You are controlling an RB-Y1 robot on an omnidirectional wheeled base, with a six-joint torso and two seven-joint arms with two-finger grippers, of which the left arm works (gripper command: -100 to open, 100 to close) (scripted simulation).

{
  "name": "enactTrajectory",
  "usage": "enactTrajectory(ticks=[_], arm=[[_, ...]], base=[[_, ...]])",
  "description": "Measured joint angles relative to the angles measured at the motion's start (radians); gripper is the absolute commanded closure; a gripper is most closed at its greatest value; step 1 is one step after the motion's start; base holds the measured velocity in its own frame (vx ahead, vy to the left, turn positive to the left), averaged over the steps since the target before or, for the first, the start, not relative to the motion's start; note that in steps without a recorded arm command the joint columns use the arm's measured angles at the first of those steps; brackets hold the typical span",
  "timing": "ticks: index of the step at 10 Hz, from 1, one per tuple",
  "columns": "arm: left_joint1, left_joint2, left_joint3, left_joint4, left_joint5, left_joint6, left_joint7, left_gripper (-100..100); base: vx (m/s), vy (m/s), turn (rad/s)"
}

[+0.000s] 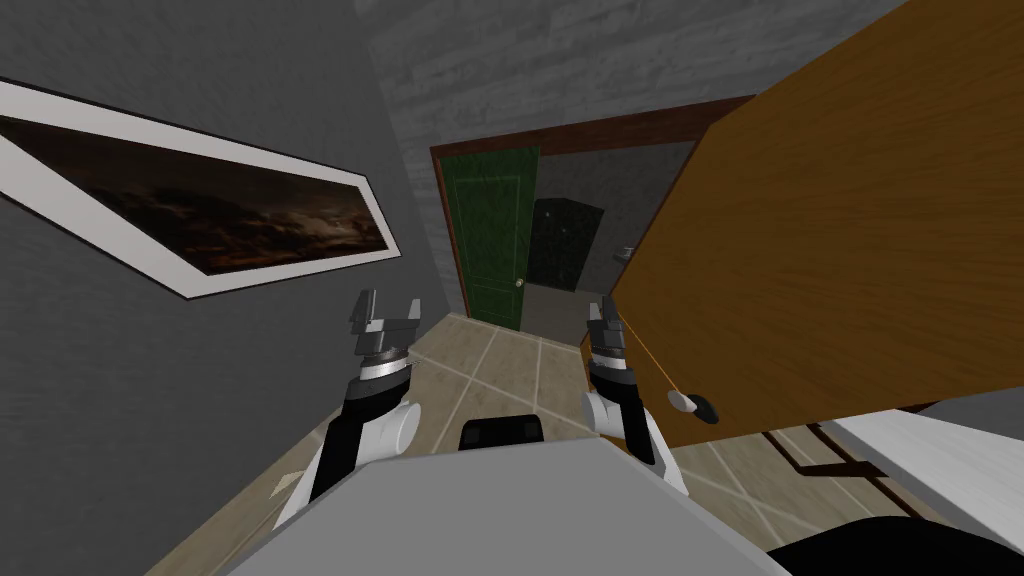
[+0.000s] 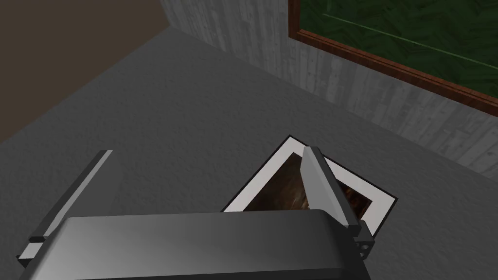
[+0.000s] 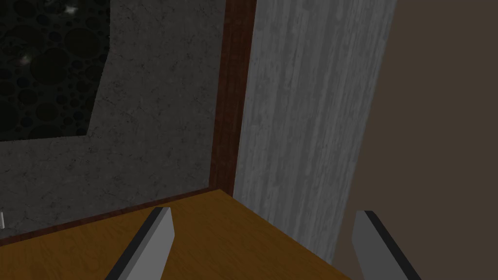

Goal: Pull the door open

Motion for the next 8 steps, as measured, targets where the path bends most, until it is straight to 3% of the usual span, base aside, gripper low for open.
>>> enactTrajectory(ticks=[8], arm=[[-0.037,0.039,0.038,0.144,-0.029,-0.032,-0.138,-100]], base=[[0.095,-0.031,-0.068]])
